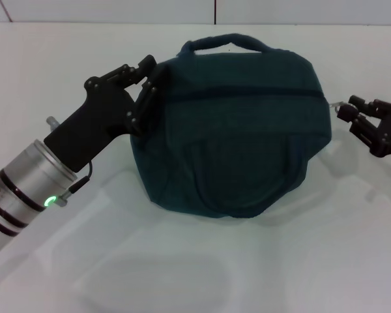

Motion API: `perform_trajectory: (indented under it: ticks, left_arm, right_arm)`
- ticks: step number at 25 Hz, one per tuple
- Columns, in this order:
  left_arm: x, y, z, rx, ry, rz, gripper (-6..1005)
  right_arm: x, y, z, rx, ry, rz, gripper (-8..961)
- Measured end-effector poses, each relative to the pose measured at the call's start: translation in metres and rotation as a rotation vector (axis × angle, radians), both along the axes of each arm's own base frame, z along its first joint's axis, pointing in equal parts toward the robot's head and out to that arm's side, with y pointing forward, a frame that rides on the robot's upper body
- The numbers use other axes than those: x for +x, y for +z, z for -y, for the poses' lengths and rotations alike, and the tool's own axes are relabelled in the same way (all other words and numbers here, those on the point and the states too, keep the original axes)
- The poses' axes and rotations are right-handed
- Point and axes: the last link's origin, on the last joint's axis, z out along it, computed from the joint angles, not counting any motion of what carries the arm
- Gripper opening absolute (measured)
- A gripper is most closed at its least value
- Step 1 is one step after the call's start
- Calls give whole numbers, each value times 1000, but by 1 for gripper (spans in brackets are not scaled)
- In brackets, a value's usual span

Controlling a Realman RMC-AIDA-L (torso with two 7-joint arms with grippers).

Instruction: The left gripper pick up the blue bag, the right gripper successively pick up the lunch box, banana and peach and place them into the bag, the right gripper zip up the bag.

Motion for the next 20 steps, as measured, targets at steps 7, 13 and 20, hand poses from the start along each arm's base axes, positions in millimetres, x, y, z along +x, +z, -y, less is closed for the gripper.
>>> perform_trajectory:
  ticks: [7,13,20]
  left_arm:
    - [-6,7,12,-20,4,63,392]
    - [-5,23,24,-1,-47,145,517]
    - [-2,27,34,-17,-107,175,699]
  right_arm:
    - [-6,8,4,7,44,-48,323]
    - [-9,19,6,-41,85,-74,515]
    - [-18,39,21,-58,189,-167,630]
